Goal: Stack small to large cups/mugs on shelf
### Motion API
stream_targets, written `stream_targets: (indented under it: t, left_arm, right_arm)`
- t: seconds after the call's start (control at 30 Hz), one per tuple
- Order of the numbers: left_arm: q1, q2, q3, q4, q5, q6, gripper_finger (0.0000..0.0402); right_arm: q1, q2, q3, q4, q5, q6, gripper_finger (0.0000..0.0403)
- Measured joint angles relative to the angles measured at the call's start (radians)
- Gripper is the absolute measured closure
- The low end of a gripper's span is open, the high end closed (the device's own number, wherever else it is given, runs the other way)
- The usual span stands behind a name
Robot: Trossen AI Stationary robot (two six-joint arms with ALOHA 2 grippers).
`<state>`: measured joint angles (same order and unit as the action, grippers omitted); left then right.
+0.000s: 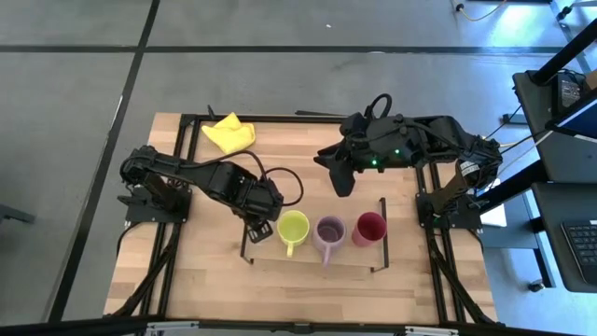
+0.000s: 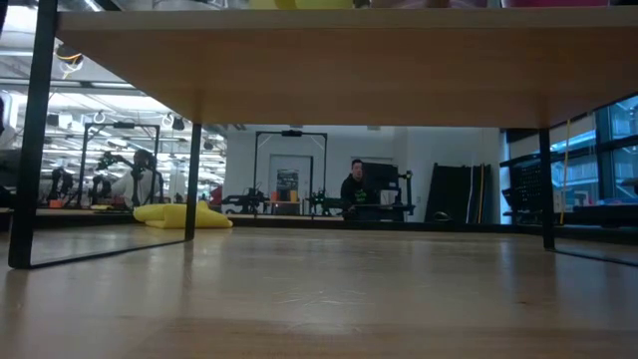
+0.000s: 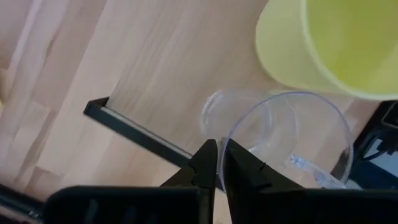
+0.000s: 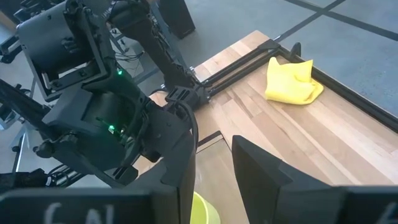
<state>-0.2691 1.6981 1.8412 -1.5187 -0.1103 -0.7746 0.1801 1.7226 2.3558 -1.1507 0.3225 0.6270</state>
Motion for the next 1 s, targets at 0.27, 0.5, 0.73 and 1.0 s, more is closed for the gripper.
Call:
stream_targets:
  t: [0.27,0.5,0.73,1.0]
  left_arm:
    - [0.0,0.0,0.0,0.017,0.001,0.008,0.0362]
    - [0.0,0.0,0.0,0.016,0.001,0.008,0.0355]
    - [0.0,-0.023,0.0,0.016,0.001,0.003,0.0354]
    - [-0.035,-0.076,0.0,0.082,-0.003,0.129,0.0354]
  right_arm:
    - [0.018,0.0,0.0,0.0,0.0,0.0,0.0295]
    - [0.021,0.0,0.0,0.0,0.0,0.0,0.0295]
    - [0.021,0.0,0.0,0.0,0.0,0.0,0.0295]
    - [0.023,0.0,0.0,0.003,-0.012,-0.039,0.0295]
